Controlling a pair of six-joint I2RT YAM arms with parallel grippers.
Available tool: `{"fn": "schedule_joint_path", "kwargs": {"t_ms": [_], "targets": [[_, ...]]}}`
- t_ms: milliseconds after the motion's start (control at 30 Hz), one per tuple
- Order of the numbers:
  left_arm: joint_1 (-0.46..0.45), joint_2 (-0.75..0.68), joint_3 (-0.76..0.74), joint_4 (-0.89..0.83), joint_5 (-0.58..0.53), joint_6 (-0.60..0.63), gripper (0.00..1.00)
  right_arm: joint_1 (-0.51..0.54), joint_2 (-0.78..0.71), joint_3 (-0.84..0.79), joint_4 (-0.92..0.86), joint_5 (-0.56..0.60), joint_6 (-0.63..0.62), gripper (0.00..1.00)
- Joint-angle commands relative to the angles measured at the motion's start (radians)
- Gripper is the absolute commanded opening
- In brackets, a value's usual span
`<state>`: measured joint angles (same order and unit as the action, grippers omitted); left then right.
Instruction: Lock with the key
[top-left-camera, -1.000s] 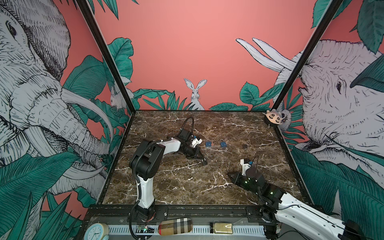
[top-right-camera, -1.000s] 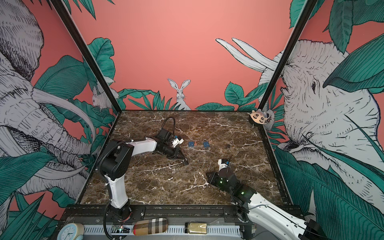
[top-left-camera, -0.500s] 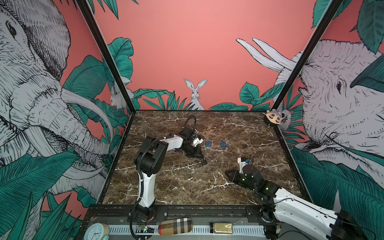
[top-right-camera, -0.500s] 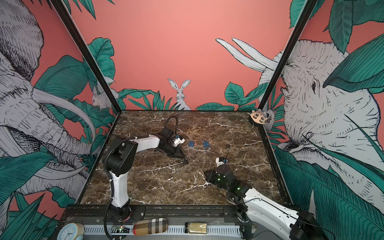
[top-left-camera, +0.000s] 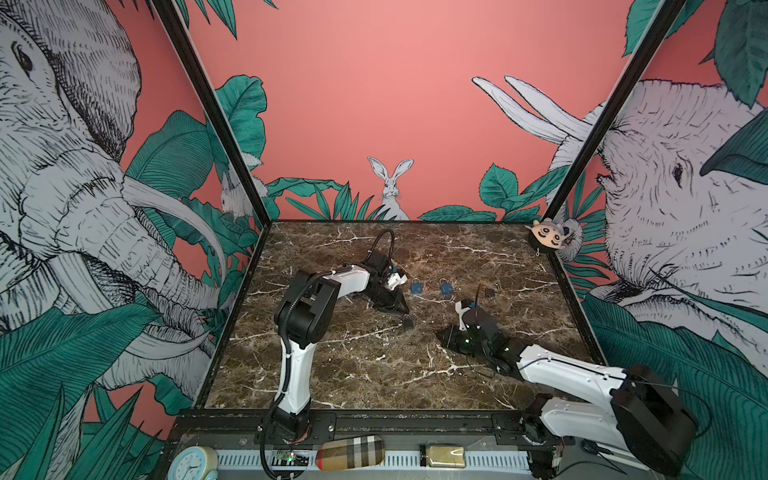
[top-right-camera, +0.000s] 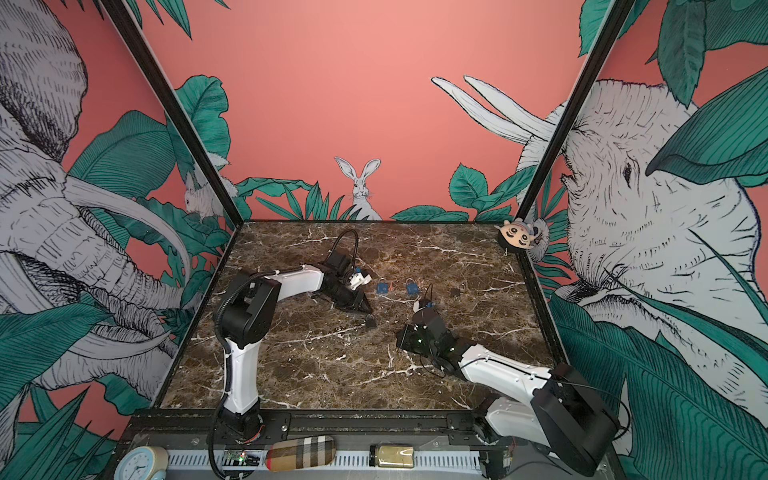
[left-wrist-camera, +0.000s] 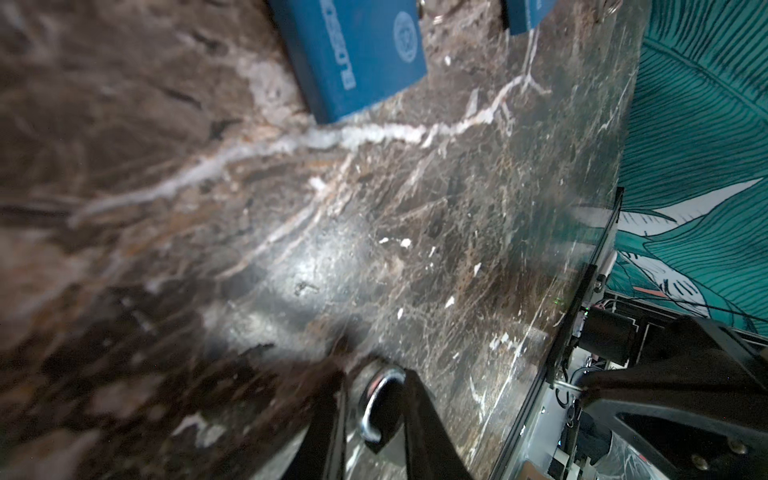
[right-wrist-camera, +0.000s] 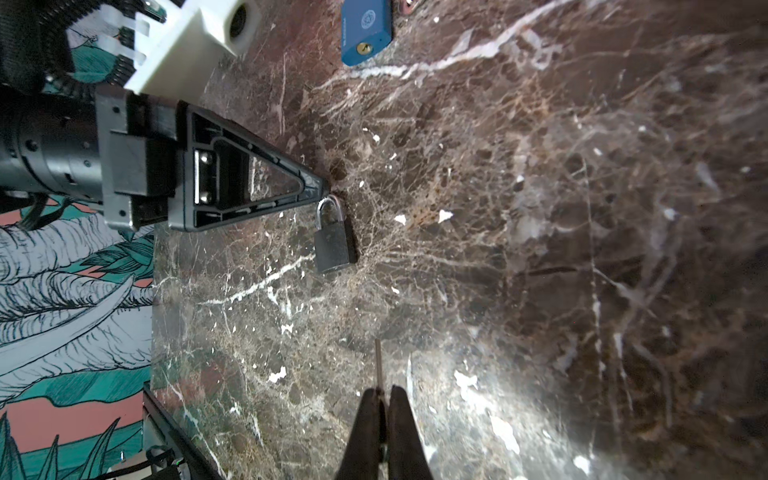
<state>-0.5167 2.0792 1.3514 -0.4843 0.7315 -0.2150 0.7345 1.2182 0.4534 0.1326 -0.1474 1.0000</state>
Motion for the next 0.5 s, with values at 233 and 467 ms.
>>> {"fn": "schedule_joint_path", "kwargs": {"t_ms": [233,467], "targets": [[-0.006,-0.087,0.03,-0.081,-0.12,0.008,0.28,-0.005,0.238,0.153,0.078,-0.005,-0.038,0.0],[-0.003,-0.275,0.003,-0.101,-0.187,-0.033,0.3,-0.006,0.355,0.243,0.075,0.019,-0.071,0.0]]}}
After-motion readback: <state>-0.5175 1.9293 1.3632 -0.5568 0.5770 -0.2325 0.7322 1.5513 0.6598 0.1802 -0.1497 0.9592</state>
